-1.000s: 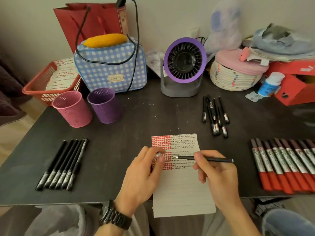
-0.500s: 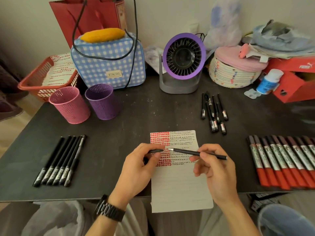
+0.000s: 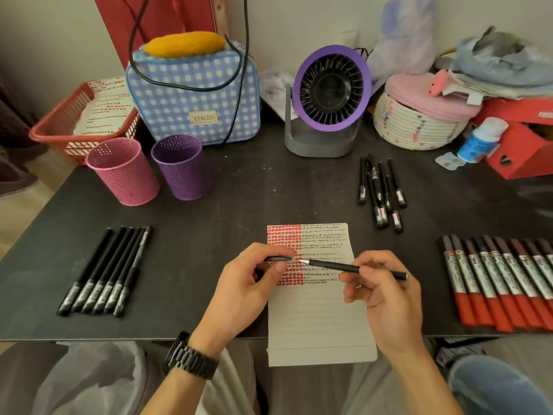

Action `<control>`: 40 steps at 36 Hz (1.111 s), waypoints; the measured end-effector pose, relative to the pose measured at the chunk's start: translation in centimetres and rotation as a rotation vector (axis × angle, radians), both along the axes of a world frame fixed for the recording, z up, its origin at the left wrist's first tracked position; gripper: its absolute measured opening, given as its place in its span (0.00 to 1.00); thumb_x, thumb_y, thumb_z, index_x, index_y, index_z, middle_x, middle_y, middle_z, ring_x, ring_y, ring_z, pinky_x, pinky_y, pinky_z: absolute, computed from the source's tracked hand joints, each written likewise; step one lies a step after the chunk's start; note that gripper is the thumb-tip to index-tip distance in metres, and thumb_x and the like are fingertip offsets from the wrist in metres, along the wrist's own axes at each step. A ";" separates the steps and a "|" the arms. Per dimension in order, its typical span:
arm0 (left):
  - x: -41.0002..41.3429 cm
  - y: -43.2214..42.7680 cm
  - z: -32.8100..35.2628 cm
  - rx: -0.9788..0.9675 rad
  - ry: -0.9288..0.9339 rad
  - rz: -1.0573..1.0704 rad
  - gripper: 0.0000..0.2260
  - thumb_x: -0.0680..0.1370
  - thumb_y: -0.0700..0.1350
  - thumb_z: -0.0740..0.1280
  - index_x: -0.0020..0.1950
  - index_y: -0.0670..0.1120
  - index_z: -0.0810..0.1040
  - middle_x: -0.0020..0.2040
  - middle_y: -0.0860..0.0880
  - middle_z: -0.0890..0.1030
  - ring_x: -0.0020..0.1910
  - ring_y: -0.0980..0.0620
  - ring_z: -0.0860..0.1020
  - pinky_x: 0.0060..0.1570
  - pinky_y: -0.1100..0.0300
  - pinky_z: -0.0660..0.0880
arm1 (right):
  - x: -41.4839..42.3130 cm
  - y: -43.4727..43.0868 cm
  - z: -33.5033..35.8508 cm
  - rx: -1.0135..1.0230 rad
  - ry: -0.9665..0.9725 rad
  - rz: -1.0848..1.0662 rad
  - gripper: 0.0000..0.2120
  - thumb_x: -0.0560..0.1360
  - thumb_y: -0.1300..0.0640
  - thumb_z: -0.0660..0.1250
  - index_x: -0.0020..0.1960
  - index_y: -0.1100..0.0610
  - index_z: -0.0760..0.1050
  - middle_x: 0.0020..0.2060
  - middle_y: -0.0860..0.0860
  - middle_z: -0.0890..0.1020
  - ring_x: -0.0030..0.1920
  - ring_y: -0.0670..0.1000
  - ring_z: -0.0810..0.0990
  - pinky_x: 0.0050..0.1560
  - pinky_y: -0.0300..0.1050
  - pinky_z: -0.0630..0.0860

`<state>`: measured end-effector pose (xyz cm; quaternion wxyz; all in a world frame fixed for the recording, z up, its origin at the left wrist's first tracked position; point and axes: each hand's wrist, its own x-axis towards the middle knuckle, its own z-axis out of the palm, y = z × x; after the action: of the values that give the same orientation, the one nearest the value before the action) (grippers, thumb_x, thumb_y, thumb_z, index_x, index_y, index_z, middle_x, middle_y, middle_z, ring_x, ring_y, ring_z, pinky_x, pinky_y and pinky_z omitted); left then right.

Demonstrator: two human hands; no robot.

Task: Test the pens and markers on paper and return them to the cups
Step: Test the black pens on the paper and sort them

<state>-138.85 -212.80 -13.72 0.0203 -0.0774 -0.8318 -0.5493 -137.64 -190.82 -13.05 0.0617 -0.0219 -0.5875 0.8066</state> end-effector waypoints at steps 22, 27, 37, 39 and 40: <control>0.3 -0.2 -0.6 -0.003 0.005 -0.129 0.12 0.80 0.49 0.70 0.62 0.60 0.82 0.59 0.65 0.82 0.57 0.56 0.82 0.55 0.56 0.78 | 0.4 -0.3 0.4 0.298 0.029 0.137 0.04 0.75 0.54 0.74 0.48 0.54 0.84 0.39 0.58 0.87 0.33 0.54 0.84 0.35 0.42 0.80; 0.1 -0.3 -1.1 -0.019 -0.002 -0.154 0.12 0.80 0.47 0.70 0.62 0.56 0.83 0.60 0.62 0.82 0.59 0.60 0.81 0.58 0.51 0.79 | 0.4 -0.3 0.4 0.341 0.029 0.130 0.05 0.74 0.55 0.71 0.48 0.54 0.83 0.39 0.58 0.87 0.34 0.55 0.84 0.34 0.42 0.80; 0.2 0.2 0.1 -0.127 0.070 -0.127 0.11 0.80 0.50 0.69 0.61 0.56 0.84 0.59 0.61 0.82 0.56 0.56 0.78 0.53 0.53 0.78 | 0.2 -0.2 0.8 0.391 0.020 0.159 0.17 0.75 0.36 0.70 0.50 0.49 0.83 0.39 0.56 0.86 0.30 0.52 0.79 0.28 0.38 0.75; 0.7 -0.4 0.7 -0.072 0.054 -0.091 0.10 0.79 0.47 0.71 0.60 0.53 0.85 0.56 0.59 0.79 0.57 0.56 0.77 0.53 0.63 0.76 | 0.4 -0.1 1.2 0.265 -0.014 0.184 0.28 0.71 0.27 0.67 0.52 0.50 0.83 0.37 0.58 0.85 0.27 0.51 0.73 0.24 0.40 0.65; 1.0 -1.0 1.1 -0.038 0.045 -0.067 0.11 0.79 0.47 0.71 0.61 0.53 0.85 0.54 0.59 0.78 0.55 0.56 0.76 0.49 0.67 0.74 | 0.4 -0.1 1.5 0.189 -0.036 0.194 0.31 0.70 0.25 0.67 0.53 0.51 0.83 0.37 0.61 0.83 0.26 0.51 0.71 0.25 0.43 0.60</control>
<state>-137.82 -213.80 -12.57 0.0192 -0.1179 -0.8382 -0.5321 -137.25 -190.88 -11.56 -0.0253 0.0267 -0.6614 0.7491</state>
